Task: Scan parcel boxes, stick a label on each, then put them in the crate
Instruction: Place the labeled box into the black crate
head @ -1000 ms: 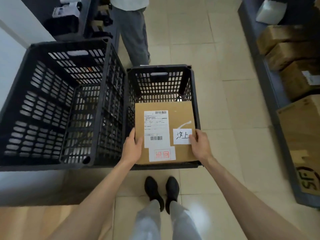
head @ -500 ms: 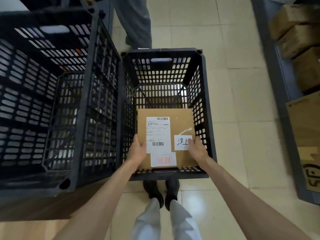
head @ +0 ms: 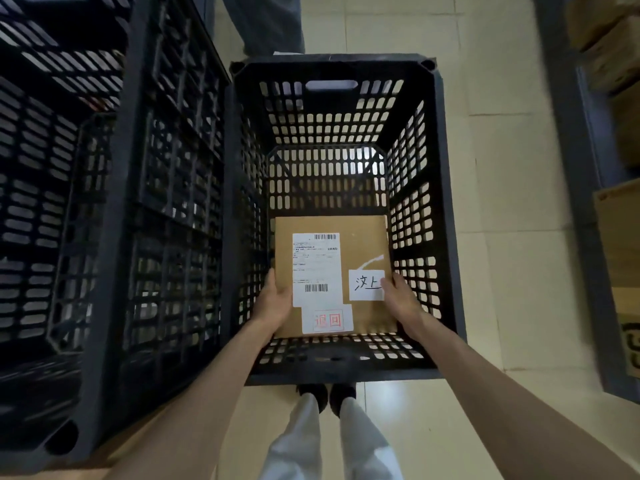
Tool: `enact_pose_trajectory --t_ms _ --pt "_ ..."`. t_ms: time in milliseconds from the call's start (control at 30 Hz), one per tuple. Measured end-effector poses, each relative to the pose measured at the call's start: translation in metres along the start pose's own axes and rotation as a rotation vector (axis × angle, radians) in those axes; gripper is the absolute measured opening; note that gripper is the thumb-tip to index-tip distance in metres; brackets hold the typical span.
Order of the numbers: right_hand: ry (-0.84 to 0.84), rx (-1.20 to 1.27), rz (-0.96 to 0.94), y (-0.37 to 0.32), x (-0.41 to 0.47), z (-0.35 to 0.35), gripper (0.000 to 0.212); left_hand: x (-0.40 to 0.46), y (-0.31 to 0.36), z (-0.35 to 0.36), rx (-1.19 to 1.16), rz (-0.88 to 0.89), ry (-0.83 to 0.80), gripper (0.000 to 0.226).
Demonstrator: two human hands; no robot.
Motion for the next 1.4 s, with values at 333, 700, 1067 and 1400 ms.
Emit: enact_pose_trajectory --t_ms 333,700,1067,1400 --pt "-0.001 -0.607 -0.524 -0.075 -0.067 -0.043 0.022 -0.071 0.082 -0.043 0.324 0.396 -0.009 0.02" --pt "0.218 -0.85 -1.356 -0.268 -0.256 -0.119 0.033 -0.244 0.23 -0.2 0.673 0.873 0.529 0.035" --pt "0.054 -0.717 -1.991 -0.296 -0.457 -0.053 0.041 -0.388 0.111 -0.365 0.617 0.602 1.014 0.037" --pt "-0.277 -0.787 -2.375 -0.168 -0.655 0.027 0.042 -0.558 -0.12 -0.417 0.537 0.168 1.286 0.045"
Point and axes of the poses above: each hand's wrist, its own x-axis towards the middle knuckle, its own z-axis out of the palm, y = z × x, the point moved 1 cm from there along x, towards the middle knuckle, and after that the axes turned 15 degrees about y, right-handed, at the moved point
